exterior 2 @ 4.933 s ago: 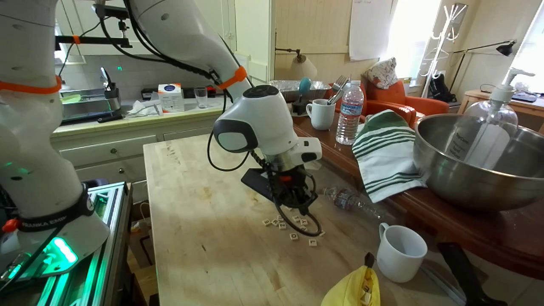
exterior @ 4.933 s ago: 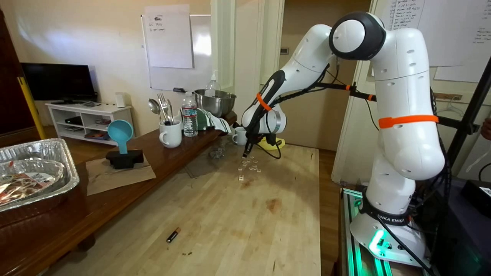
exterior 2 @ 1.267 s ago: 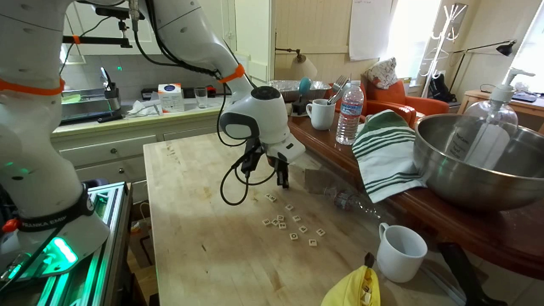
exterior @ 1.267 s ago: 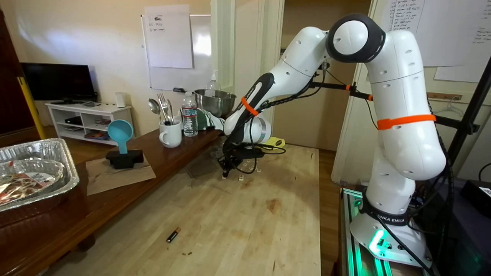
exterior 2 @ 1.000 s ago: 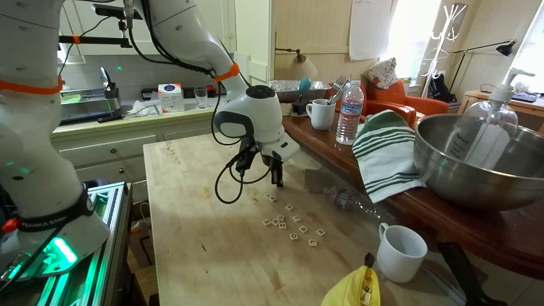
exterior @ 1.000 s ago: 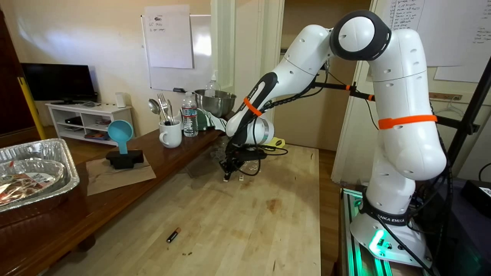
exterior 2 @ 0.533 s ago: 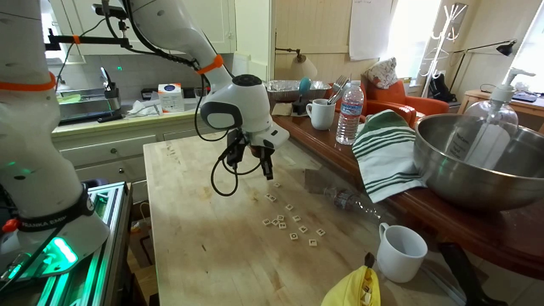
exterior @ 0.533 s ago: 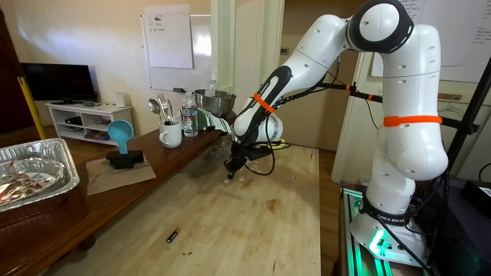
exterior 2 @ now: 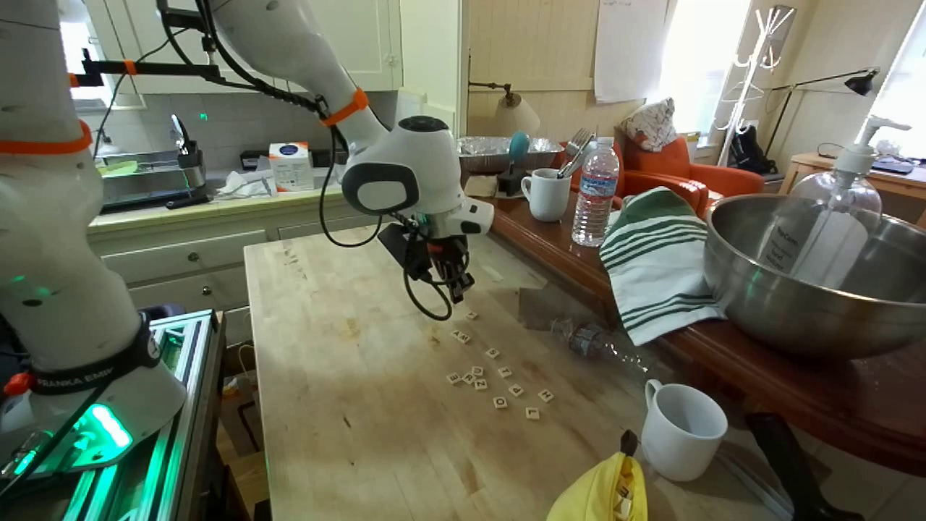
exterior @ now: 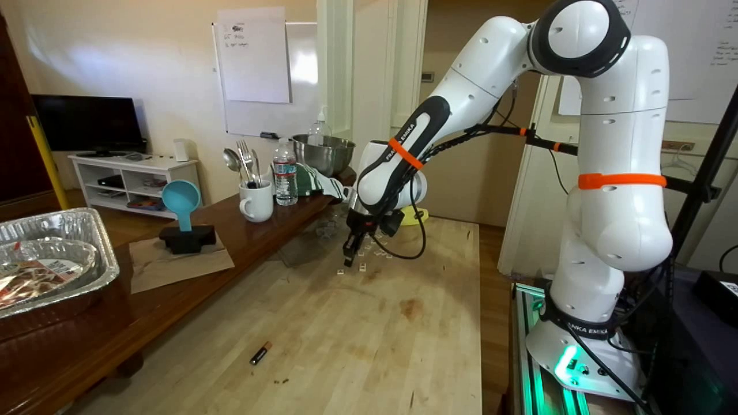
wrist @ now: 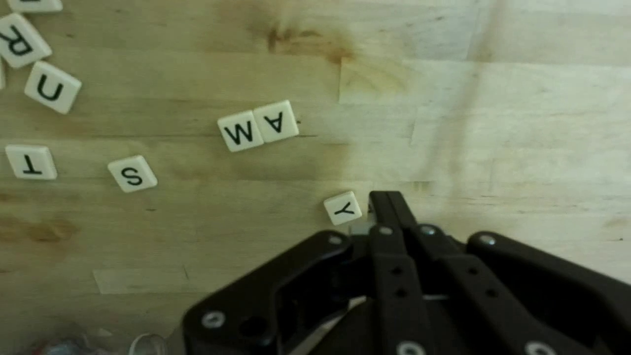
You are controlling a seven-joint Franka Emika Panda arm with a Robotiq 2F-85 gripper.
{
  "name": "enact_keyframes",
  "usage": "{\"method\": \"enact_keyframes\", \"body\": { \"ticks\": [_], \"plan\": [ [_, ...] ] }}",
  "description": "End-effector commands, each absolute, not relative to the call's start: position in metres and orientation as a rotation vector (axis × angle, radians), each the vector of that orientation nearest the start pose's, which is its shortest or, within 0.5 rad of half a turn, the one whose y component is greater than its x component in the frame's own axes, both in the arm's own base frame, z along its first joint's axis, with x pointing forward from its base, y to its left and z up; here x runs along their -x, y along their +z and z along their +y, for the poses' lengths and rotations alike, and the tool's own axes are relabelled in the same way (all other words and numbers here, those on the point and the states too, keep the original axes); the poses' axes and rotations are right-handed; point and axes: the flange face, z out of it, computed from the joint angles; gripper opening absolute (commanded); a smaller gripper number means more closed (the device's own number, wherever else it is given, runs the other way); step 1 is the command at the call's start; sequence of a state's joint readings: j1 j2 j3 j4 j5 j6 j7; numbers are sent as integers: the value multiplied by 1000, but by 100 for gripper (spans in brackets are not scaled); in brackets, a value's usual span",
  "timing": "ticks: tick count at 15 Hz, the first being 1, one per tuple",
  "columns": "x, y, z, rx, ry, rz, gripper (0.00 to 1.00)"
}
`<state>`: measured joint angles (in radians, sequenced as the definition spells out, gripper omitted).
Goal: Rearrange the small objects on the table
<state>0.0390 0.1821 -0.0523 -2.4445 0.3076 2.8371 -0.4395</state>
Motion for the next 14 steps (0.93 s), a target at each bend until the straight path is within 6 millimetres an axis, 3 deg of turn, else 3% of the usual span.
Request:
{"method": "enact_keyframes", "body": {
  "ticks": [1,6,14],
  "plan": [
    [-518,244,-29,3047,-315,-521,0],
    [-535,236,-34,2994,-343,-924,0],
    [-552,213,-32,2900,-331,-1230,0]
  ]
}}
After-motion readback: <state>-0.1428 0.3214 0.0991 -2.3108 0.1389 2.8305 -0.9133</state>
